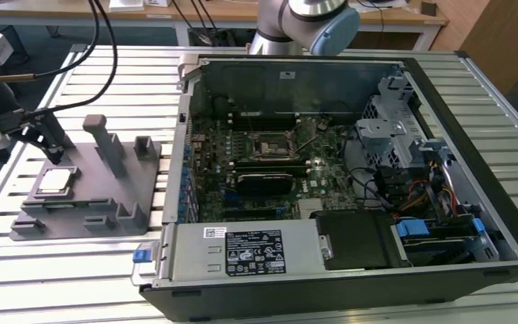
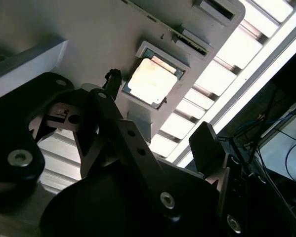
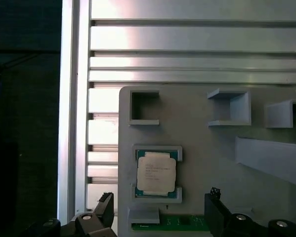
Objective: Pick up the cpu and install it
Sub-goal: 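Pick up the cpu and move it towards the insertion slot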
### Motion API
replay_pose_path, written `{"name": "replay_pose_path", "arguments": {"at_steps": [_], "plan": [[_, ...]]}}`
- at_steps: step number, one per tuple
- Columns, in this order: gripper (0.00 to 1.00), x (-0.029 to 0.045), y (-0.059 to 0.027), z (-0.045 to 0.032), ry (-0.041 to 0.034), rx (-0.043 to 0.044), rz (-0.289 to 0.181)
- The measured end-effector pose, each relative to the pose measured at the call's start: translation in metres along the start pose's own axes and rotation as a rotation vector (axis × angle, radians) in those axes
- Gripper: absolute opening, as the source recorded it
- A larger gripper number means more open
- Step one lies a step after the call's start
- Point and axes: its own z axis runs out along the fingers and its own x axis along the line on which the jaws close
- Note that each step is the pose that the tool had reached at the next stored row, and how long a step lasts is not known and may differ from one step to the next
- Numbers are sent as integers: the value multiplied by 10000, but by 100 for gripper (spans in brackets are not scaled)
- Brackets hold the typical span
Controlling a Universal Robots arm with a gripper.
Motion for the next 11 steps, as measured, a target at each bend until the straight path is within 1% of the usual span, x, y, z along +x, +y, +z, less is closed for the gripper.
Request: {"name": "replay_pose_path", "arguments": {"at_steps": [4, 7, 11], "plan": [[82, -1, -3, 69, -1, -2, -4], [82, -1, -2, 79, 0, -9, -4], [82, -2, -3, 142, 2, -10, -47]]}}
